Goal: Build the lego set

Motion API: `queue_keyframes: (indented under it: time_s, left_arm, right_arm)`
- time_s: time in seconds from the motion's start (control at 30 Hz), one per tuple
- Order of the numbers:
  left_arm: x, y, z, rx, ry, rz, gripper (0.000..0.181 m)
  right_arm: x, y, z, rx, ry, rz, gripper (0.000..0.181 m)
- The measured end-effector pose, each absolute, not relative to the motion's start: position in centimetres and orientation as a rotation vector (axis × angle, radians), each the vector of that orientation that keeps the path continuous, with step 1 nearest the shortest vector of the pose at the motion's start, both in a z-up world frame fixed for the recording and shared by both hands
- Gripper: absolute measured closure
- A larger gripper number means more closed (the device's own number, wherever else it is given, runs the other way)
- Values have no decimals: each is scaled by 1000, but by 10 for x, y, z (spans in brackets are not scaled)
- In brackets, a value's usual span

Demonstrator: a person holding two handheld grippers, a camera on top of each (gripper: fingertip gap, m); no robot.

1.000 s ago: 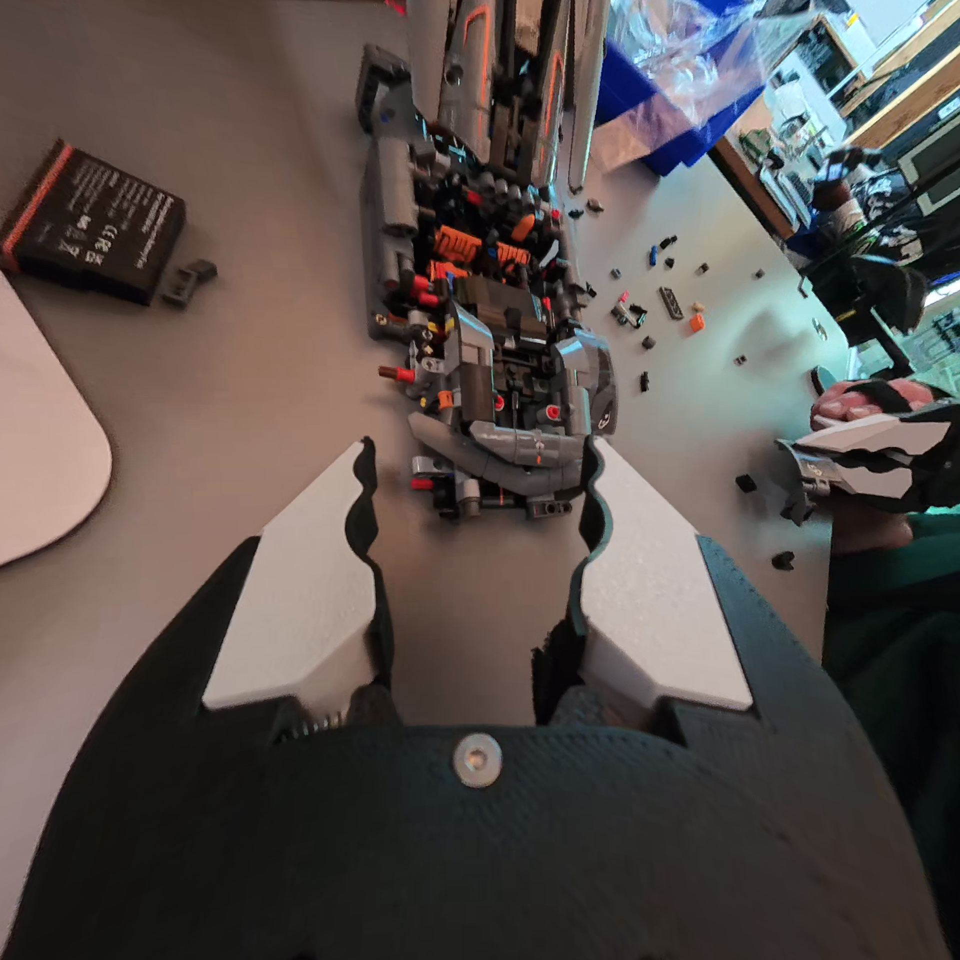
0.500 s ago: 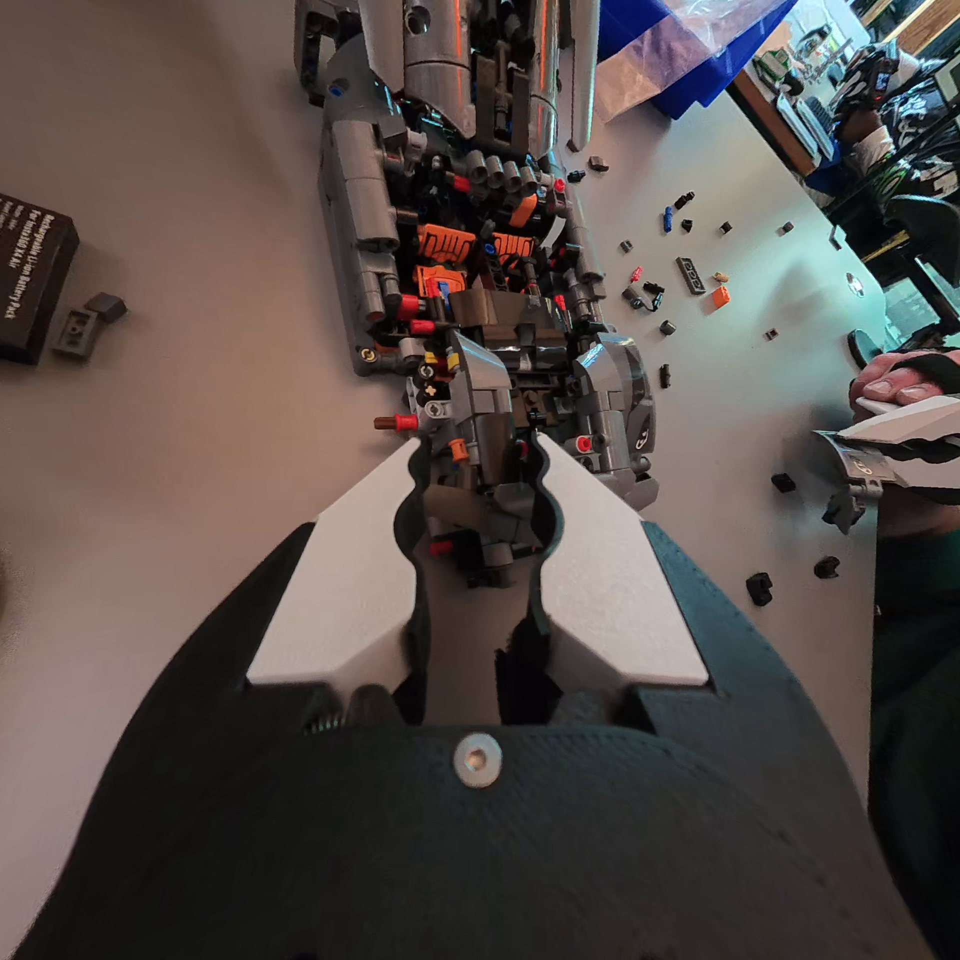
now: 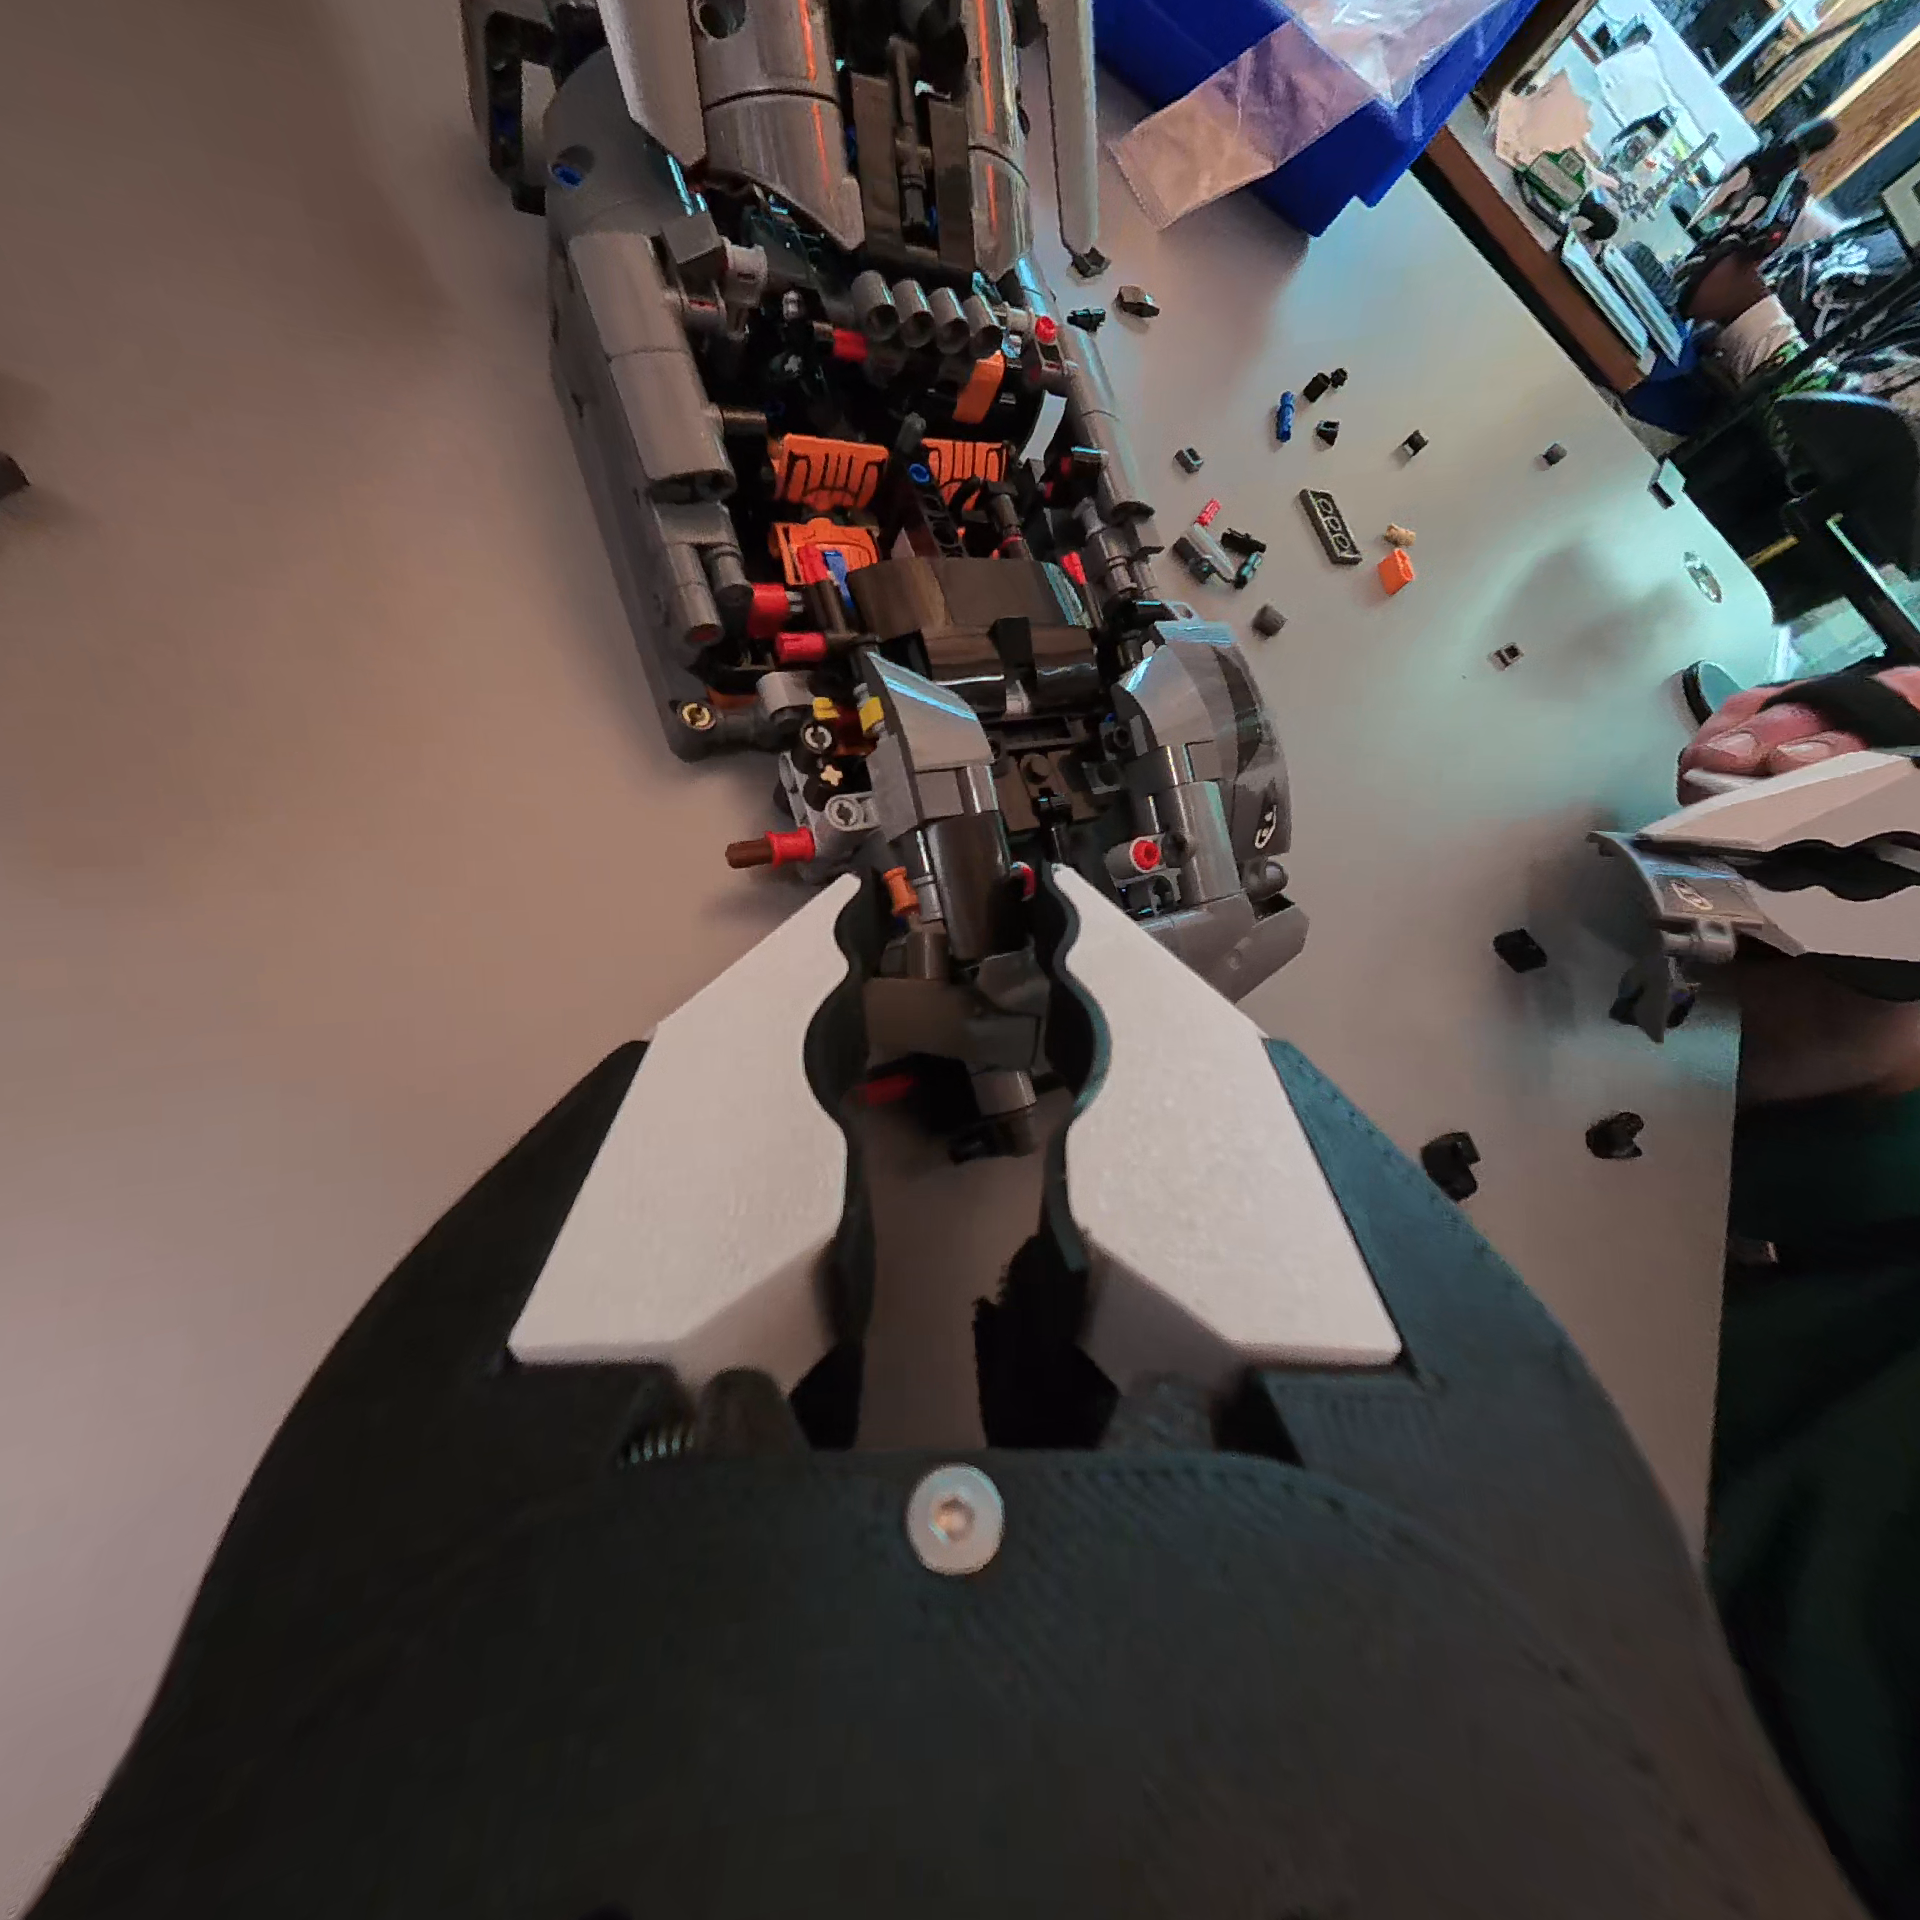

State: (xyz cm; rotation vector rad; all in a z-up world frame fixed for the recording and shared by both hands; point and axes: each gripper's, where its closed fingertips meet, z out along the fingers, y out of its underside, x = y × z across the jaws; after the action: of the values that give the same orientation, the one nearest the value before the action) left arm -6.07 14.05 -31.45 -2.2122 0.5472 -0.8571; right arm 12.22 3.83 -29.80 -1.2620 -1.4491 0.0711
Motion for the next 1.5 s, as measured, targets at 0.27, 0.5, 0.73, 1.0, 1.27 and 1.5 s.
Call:
queue_keyframes:
  time_s: [0.27, 0.5, 0.73, 1.0, 1.27, 1.5]
  left_arm:
    - [-39, 114, -314, -2227, 466, -808, 154]
    - [-1, 84, -314, -2234, 490, -766, 152]
    - [21, 60, -309, -2186, 494, -830, 136]
    - [45, 8, -254, -1900, 808, -895, 128]
    - [56, -30, -239, -1713, 987, -938, 136]
    - [55, -35, -247, -1694, 983, -957, 155]
  right_arm:
    - [129, 44, -289, -1269, -1386, 88, 181]
    - [133, 44, -275, -1223, -1337, 98, 181]
    - [128, 32, -263, -1099, -1340, 45, 181]
    - [109, 16, -234, -874, -1321, -275, 181]
    - [66, -4, -238, -784, -1399, -276, 181]
    - [45, -17, -239, -753, -1435, -243, 181]
